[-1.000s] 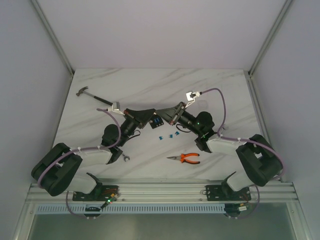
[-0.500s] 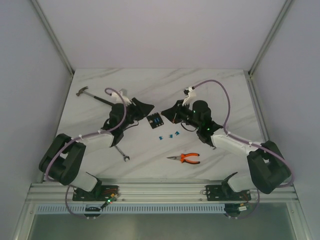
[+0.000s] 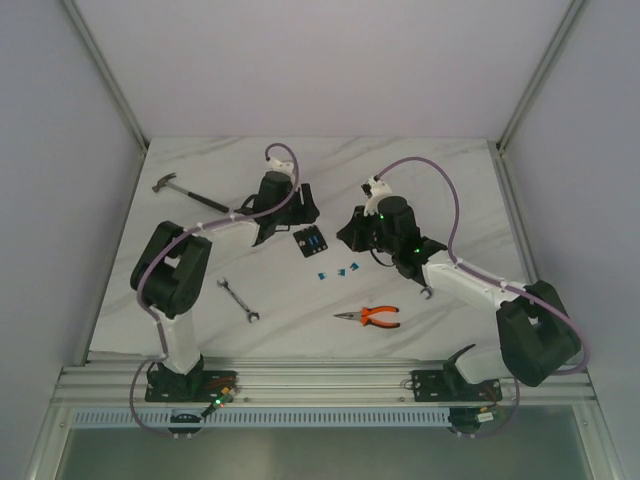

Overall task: Snap on the fuse box
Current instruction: Move the fuse box base at the center of the board.

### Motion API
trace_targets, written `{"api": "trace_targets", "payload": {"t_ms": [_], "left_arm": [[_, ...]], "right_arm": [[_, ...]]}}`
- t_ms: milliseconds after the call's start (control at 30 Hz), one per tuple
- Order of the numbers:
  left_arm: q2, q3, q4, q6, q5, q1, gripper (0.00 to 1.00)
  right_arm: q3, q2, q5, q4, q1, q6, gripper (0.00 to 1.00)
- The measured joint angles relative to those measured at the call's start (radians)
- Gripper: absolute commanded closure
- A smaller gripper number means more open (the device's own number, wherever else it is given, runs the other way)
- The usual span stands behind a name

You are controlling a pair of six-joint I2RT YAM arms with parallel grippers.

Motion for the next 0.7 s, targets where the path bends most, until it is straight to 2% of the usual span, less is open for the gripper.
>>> {"api": "trace_targets", "payload": {"t_ms": [333, 700], "left_arm": [[0.121, 0.132, -0.189, 0.108, -0.153, -0.071, 0.26], [0.130, 0.127, -0.256, 0.132, -0.253, -0.126, 0.31]], "right_arm": [[0.000, 0.001, 0.012, -0.027, -0.009, -0.016, 1.00], [0.000, 0.001, 0.004, -0.033, -0.013, -0.015, 1.00]]}}
